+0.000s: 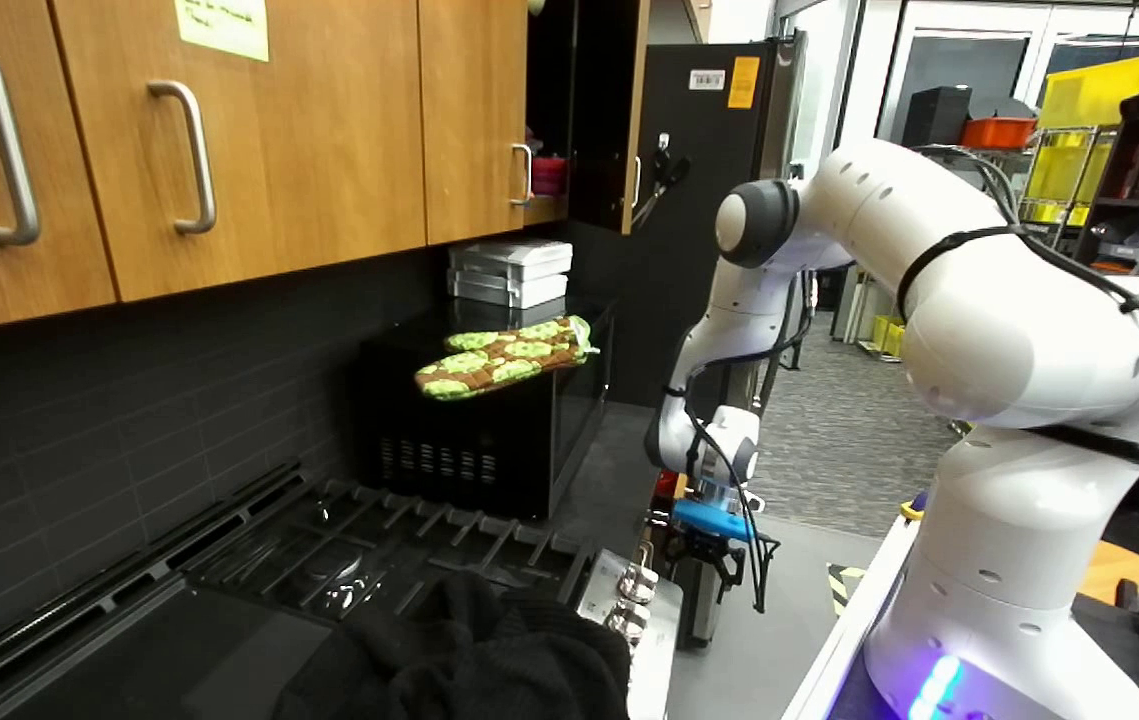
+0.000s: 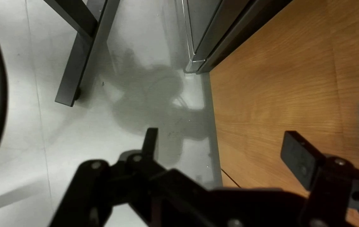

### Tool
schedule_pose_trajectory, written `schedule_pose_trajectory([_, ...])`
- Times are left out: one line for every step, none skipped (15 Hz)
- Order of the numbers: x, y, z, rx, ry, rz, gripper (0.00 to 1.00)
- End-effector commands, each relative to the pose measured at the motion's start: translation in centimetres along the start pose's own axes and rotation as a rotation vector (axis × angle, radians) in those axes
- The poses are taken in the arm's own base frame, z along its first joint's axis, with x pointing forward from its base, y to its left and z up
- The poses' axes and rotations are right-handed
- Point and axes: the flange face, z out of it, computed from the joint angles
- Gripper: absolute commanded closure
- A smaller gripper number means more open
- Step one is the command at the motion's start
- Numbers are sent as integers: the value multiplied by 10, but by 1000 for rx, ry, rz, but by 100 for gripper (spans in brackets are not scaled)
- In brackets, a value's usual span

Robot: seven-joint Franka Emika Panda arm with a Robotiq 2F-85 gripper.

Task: Pull the top drawer to open it

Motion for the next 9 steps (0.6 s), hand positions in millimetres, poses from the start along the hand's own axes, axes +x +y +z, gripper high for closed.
schedule_pose_trajectory([-5, -8, -10, 7, 67, 17, 0])
schedule_pose_trajectory([-3, -9, -13, 9, 97, 18, 0])
schedule_pose_trajectory([-1, -11, -17, 12, 132, 24, 0])
schedule_pose_trajectory([1, -13, -19, 8, 151, 21, 0])
schedule_pose_trajectory([3, -13, -21, 6, 160, 19, 0])
schedule_pose_trajectory([6, -13, -24, 7, 169, 20, 0])
schedule_pose_trajectory([8, -12, -27, 7, 174, 24, 0])
schedule_pose_trajectory([10, -11, -30, 9, 179, 26, 0])
schedule_pose_trajectory([12, -10, -32, 13, 181, 30, 0])
